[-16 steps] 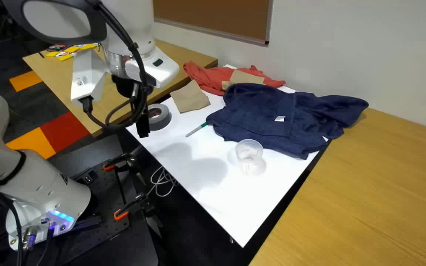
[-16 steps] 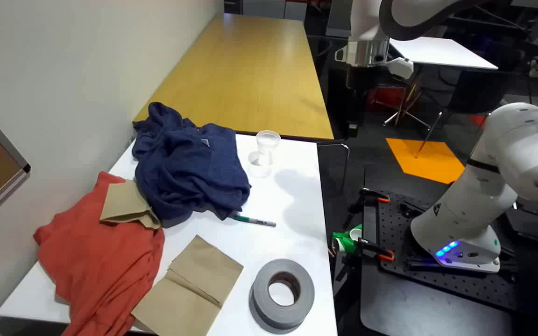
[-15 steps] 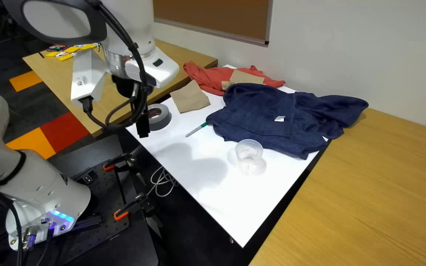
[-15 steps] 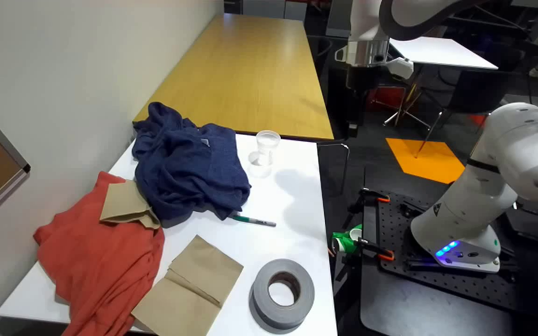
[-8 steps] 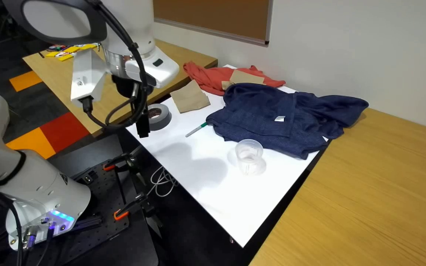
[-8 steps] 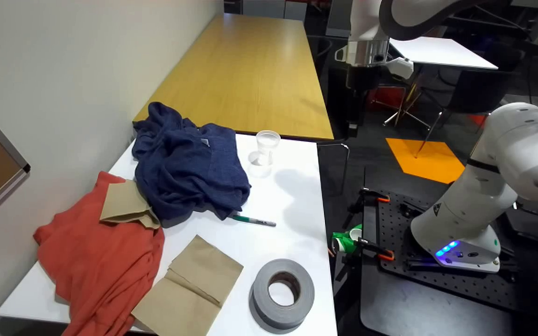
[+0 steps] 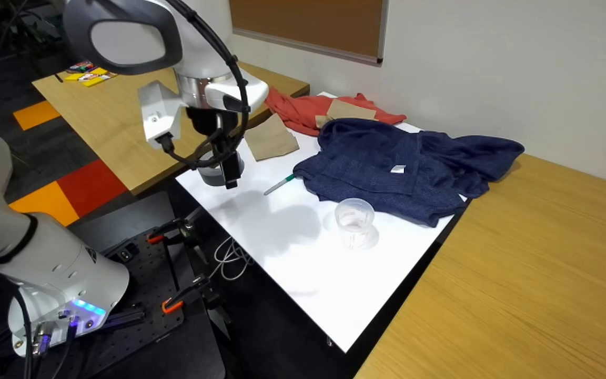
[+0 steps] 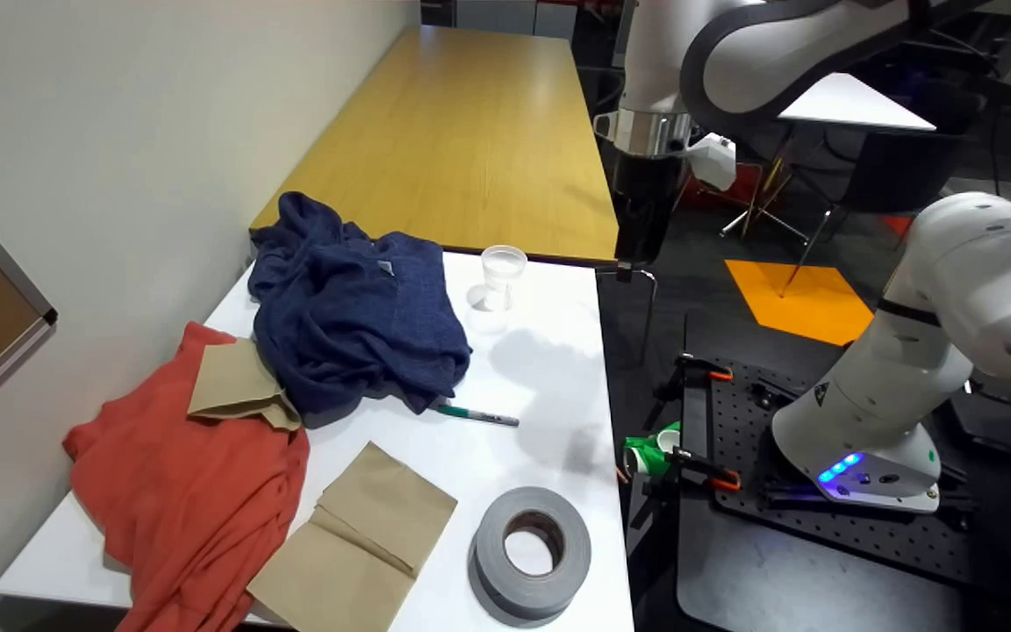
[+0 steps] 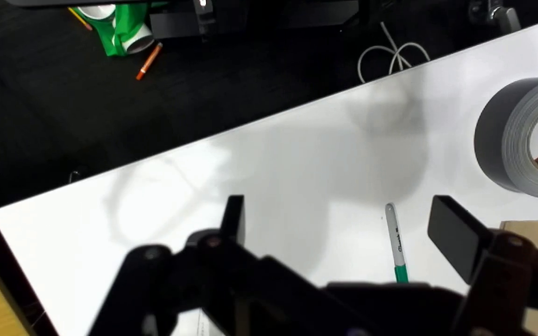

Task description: Pick the pen and put it in the cup

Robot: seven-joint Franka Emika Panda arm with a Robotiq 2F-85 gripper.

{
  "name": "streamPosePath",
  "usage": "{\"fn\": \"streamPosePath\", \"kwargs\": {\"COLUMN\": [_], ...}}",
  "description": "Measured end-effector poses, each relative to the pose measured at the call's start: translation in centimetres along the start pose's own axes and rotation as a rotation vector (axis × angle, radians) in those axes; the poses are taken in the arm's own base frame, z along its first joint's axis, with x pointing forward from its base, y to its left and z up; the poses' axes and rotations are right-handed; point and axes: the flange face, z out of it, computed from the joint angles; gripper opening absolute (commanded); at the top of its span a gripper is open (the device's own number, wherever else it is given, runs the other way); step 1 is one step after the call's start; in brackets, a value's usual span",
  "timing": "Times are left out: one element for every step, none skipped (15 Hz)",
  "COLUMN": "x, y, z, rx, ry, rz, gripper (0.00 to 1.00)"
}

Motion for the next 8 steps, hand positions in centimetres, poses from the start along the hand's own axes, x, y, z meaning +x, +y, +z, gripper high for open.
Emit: {"fn": "streamPosePath", "kwargs": {"x": [0.6,1.2,1.8,2.4,3.0,3.5,4.0,4.4], "y": [-0.9,-1.8,-2.8,-3.7,-4.6,-5.6,-6.5,-7.3], "z": [0.9,1.8,2.7,3.4,4.1,4.7,5.3,5.9], "rx": [-0.014,-0.027,-0.038,-0.047,-0.054,-0.058,-0.06,-0.059], "ry": [0.011,0.021,0.033,0.051,0.072,0.095,0.117,0.137], "rz": [-0.023,-0.048,-0.073,-0.098,-0.121,-0.143,-0.166,-0.189], "gripper": [1.0,1.0,1.0,1.0,1.0,1.0,1.0,1.0]}}
